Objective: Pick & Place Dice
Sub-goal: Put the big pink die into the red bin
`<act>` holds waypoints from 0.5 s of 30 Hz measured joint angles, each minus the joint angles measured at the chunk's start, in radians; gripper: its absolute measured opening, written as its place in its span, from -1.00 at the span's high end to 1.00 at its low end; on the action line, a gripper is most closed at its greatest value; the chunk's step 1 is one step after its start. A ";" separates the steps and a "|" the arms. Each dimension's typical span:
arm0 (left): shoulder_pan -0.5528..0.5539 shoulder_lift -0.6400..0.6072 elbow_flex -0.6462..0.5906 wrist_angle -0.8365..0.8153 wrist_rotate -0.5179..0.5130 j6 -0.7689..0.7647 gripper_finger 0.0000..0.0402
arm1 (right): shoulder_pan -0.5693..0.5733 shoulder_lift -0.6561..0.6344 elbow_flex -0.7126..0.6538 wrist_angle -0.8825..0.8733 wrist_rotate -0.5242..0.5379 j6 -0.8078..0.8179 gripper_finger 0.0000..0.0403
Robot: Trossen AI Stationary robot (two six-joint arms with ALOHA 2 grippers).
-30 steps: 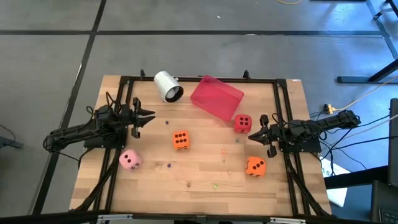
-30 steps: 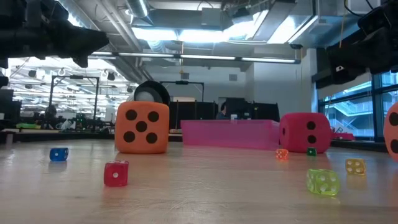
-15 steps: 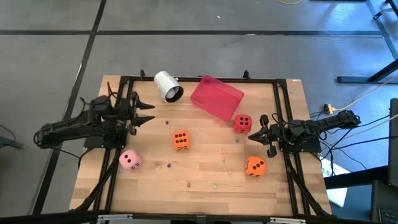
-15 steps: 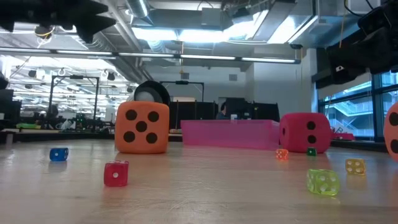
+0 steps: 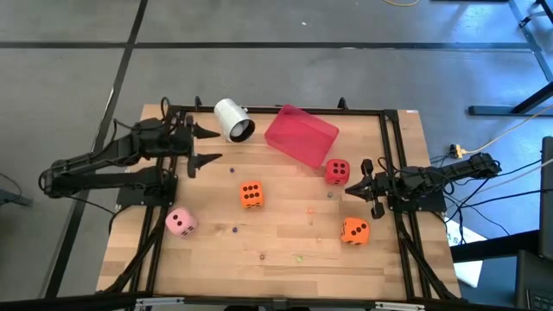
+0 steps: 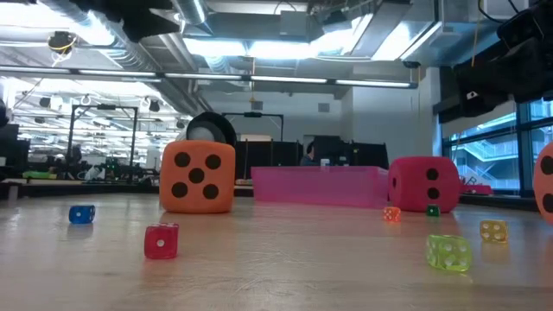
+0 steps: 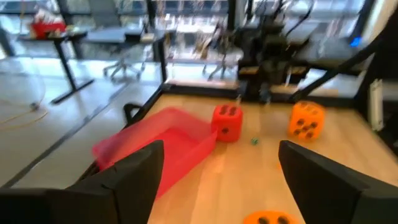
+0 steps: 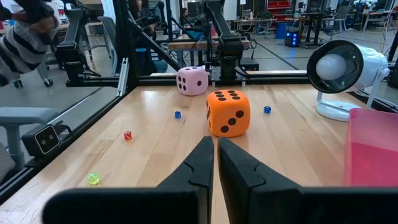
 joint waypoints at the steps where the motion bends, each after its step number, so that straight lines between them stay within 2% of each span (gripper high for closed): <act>1: 0.000 0.016 0.031 -0.038 -0.012 0.013 -0.58 | 0.000 0.000 0.000 0.000 0.000 0.000 0.88; 6: -0.003 0.103 0.201 -0.250 -0.047 0.010 -0.59 | 0.000 0.000 0.000 0.000 0.000 0.000 0.88; 10: -0.038 0.171 0.313 -0.457 -0.134 -0.019 -0.59 | 0.000 0.000 0.000 0.000 0.000 0.000 0.88; 15: -0.110 0.223 0.352 -0.623 -0.166 -0.137 -0.58 | 0.000 0.000 0.000 0.000 0.000 0.000 0.88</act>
